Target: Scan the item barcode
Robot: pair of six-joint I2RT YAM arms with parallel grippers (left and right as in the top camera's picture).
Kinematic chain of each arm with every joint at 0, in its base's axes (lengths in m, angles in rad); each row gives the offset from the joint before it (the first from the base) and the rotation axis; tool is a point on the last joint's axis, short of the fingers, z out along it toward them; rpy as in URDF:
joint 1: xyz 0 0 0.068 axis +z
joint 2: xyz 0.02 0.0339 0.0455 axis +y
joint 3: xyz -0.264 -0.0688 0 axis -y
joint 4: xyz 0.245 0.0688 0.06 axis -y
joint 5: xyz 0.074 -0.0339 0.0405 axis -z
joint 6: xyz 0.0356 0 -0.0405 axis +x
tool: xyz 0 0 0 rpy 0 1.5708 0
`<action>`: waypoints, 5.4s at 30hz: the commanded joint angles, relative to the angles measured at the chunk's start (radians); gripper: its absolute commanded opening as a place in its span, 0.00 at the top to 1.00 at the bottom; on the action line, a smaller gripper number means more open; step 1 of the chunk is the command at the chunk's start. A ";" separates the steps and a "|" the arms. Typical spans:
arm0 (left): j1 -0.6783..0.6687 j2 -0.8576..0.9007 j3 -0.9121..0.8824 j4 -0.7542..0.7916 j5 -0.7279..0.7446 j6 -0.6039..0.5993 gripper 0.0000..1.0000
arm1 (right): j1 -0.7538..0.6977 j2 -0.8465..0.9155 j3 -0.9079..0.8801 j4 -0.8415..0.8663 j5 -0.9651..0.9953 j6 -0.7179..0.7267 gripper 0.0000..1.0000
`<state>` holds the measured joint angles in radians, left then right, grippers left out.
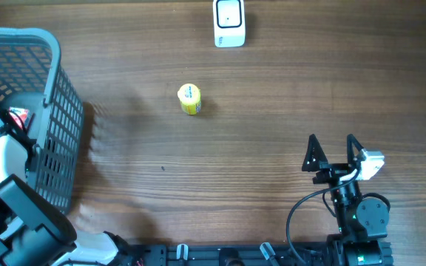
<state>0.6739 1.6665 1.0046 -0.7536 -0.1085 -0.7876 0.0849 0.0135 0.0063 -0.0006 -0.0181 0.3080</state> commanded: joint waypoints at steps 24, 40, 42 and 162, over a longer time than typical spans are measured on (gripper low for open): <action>-0.006 -0.435 0.392 0.065 0.638 -0.018 0.41 | 0.005 -0.006 -0.001 0.003 -0.005 -0.018 0.00; -0.774 -0.363 0.391 0.332 0.468 -0.163 0.37 | 0.005 -0.006 -0.001 0.003 -0.005 -0.017 0.00; -0.880 -0.299 0.391 0.329 0.445 -0.121 0.41 | 0.005 -0.006 -0.001 0.003 -0.005 -0.018 0.00; -0.117 0.261 0.417 0.214 -0.172 0.156 0.00 | 0.005 -0.006 -0.001 0.003 -0.005 -0.018 0.00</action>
<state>0.5503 1.9892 1.4258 -0.5243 -0.2920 -0.6361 0.0849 0.0135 0.0063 -0.0006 -0.0185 0.3080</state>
